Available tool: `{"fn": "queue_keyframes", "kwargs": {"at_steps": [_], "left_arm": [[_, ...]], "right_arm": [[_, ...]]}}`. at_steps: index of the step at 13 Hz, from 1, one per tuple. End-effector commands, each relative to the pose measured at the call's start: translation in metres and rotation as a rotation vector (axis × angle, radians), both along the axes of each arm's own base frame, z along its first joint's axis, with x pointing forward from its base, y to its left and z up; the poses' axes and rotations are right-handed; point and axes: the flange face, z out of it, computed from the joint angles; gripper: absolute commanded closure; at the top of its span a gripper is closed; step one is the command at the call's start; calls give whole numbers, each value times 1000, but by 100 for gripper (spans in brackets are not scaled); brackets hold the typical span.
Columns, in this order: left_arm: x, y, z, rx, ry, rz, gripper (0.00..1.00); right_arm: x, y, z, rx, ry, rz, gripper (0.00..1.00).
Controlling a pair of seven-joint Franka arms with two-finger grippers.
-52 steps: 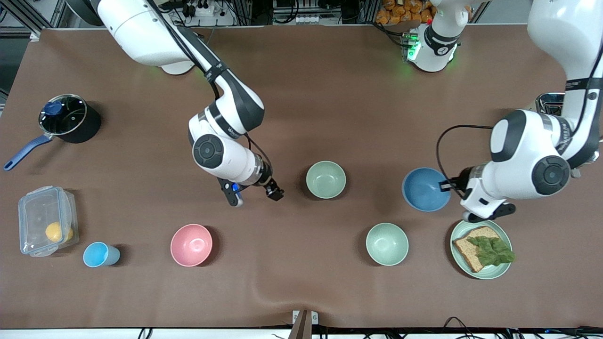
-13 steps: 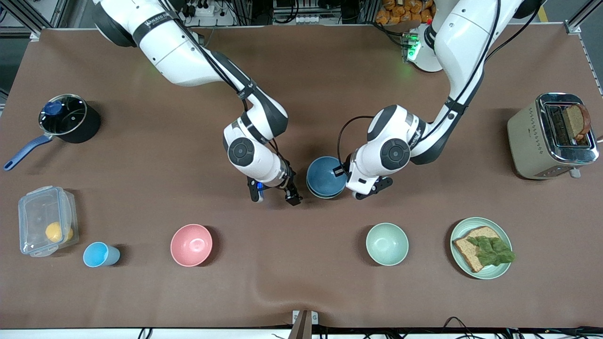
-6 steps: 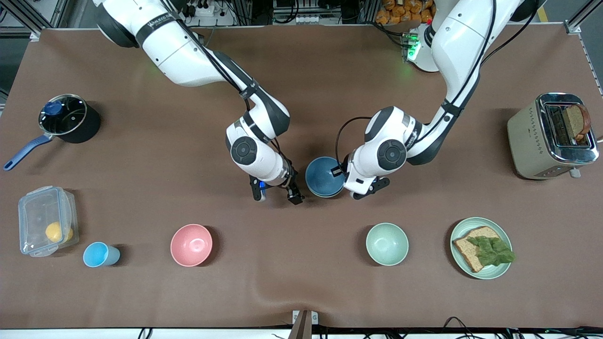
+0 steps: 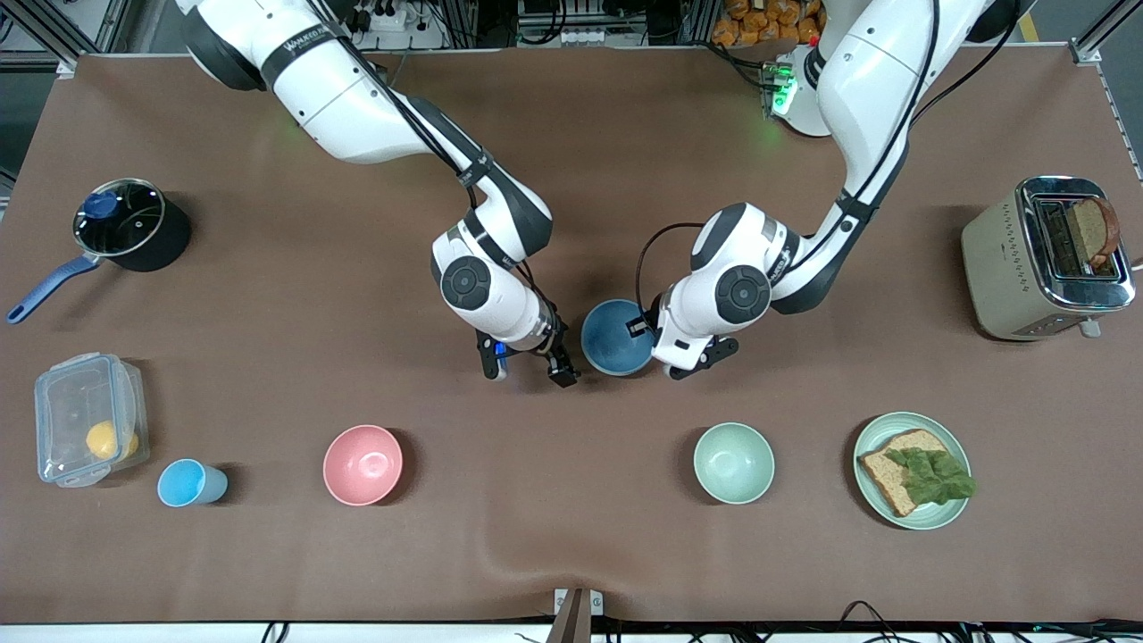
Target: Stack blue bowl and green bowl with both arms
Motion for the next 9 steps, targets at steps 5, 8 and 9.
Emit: {"fn": "queue_keyframes", "kwargs": {"at_steps": [5, 8, 9], "left_arm": [[31, 39, 107, -21, -151, 60, 0], [31, 75, 189, 84, -290, -54, 0], [29, 94, 216, 143, -327, -98, 0]], "right_arm": [[2, 0, -2, -15, -23, -11, 0], [8, -9, 5, -68, -55, 49, 0], [8, -15, 10, -109, -49, 109, 0]]}}
